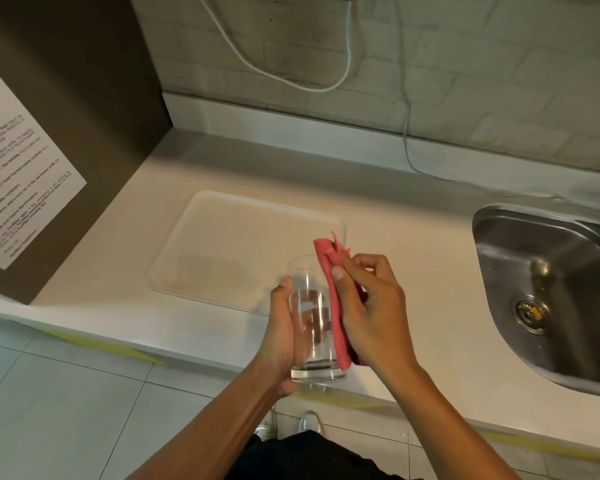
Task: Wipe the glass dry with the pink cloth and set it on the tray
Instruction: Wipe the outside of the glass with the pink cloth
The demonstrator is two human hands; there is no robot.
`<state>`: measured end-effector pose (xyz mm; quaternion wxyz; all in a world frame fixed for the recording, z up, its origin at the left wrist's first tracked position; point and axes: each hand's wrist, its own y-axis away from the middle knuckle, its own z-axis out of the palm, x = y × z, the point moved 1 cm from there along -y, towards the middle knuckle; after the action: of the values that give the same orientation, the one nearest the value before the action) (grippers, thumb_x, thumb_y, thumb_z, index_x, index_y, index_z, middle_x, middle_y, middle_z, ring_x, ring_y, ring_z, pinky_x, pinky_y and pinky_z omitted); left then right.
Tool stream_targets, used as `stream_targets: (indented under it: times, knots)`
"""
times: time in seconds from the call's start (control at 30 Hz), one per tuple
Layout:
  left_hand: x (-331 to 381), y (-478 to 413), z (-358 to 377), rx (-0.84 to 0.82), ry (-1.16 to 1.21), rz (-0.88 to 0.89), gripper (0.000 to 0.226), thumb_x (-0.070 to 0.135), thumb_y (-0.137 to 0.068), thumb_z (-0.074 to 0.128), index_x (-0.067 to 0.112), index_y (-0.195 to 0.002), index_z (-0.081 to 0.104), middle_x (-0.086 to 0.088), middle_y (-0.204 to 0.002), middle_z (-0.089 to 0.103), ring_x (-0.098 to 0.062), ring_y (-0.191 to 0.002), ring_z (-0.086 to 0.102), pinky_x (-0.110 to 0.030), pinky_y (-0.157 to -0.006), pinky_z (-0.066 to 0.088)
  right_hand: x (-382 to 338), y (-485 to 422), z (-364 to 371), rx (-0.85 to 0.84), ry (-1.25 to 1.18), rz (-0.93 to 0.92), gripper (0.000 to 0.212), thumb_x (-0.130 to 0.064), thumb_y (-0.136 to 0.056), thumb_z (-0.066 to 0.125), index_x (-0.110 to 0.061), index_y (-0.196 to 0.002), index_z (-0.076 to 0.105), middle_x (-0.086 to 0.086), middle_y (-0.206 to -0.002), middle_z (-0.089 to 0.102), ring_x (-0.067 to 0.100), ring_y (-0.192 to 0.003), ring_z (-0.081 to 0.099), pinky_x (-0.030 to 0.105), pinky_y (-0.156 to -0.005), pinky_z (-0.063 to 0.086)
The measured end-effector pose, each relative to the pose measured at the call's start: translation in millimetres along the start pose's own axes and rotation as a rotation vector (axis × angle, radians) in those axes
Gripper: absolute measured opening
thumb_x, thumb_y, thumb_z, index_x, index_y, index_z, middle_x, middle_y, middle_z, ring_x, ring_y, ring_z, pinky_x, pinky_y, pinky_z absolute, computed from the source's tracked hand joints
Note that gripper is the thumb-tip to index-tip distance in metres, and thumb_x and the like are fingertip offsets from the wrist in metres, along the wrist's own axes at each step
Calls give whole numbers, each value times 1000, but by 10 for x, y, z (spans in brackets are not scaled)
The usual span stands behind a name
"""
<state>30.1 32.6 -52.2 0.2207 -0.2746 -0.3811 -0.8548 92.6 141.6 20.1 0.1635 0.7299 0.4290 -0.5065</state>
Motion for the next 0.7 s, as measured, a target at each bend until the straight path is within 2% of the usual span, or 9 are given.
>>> stream_targets:
  times: [0.03,0.07,0.13,0.2,0.37,0.5,0.57,0.63,0.7]
  knots:
    - [19,-7,-2,-30,24,-5,76,70,-104,34,14,-109,85,-19,-99,84,-30,-89,83,-42,-76,66,-42,1,18,6,30,-47,35,-36,-100,55,-33,-134,61,-9,-113,51,-2,-100,58,6,-77,48]
    - [69,-11,7,-56,51,3,76,69,-104,34,13,-117,83,-22,-110,83,-32,-101,82,-43,-82,66,-65,44,28,-1,78,-116,36,-38,-100,54,-33,-135,61,-11,-113,49,3,-103,56,8,-83,48]
    - [151,-23,-18,-60,84,20,80,69,-103,35,8,-136,74,-27,-134,74,-38,-127,71,-47,-104,57,-24,201,30,-47,171,-247,37,-37,-101,55,-28,-136,62,-10,-115,47,9,-108,51,13,-91,44]
    - [165,-55,-49,-63,76,11,83,70,-102,34,6,-139,72,-26,-139,72,-39,-133,66,-50,-114,51,58,306,2,-74,149,-248,38,-34,-100,56,-25,-137,63,-8,-114,49,8,-109,51,11,-92,42]
    - [75,-27,6,-47,18,3,80,74,-97,43,9,-130,76,-20,-111,80,-34,-102,77,-46,-87,62,60,22,17,-4,1,-26,33,-29,-100,58,-30,-133,64,-14,-111,52,-2,-103,56,4,-80,45]
    - [156,-57,-44,-35,37,72,79,71,-101,36,10,-124,79,-22,-117,80,-34,-111,77,-41,-89,62,20,156,105,-76,171,-214,36,-28,-100,60,-25,-135,63,-10,-113,46,9,-107,51,15,-90,45]
    - [204,-79,-107,-32,67,85,79,73,-101,36,10,-102,84,-20,-101,83,-32,-96,81,-39,-80,65,85,371,84,-147,178,-311,38,-28,-99,60,-23,-137,62,-7,-114,47,15,-107,51,19,-90,44]
    - [195,-90,-131,-38,78,78,78,74,-100,37,11,-92,82,-21,-97,82,-33,-91,81,-42,-79,65,155,433,23,-168,148,-309,37,-28,-100,58,-22,-136,64,-6,-113,50,11,-106,52,17,-89,44]
    - [128,-79,-104,-42,61,58,78,73,-101,37,11,-102,84,-20,-101,82,-32,-93,80,-42,-81,65,156,310,-15,-122,102,-194,33,-31,-101,58,-25,-133,65,-8,-109,51,1,-103,54,7,-85,42]
